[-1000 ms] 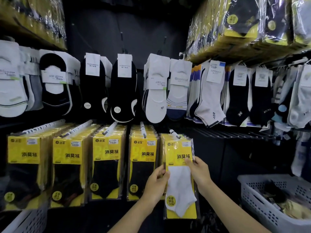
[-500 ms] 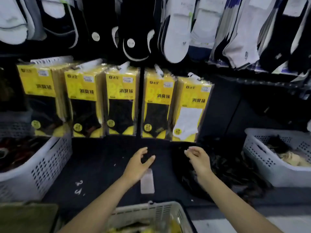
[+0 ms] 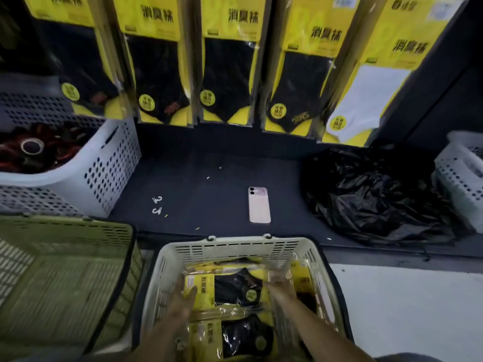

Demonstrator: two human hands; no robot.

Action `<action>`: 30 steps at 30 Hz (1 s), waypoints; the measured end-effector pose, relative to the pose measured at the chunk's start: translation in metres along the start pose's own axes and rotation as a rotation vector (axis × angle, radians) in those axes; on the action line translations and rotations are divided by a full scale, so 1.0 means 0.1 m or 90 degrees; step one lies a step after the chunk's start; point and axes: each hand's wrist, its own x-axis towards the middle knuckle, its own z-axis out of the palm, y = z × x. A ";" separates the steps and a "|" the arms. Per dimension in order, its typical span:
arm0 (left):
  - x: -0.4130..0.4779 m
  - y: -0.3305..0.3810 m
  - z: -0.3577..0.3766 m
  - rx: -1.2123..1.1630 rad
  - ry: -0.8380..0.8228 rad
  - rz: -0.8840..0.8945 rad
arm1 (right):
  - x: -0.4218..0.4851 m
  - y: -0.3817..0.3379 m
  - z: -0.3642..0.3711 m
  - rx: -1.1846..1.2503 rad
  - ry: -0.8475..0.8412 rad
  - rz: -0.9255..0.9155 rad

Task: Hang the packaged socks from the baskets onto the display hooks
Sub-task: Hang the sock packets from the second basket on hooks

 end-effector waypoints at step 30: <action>-0.53 0.11 -0.10 -0.635 -0.055 -0.232 | -0.46 -0.24 -0.26 0.228 -0.166 -0.020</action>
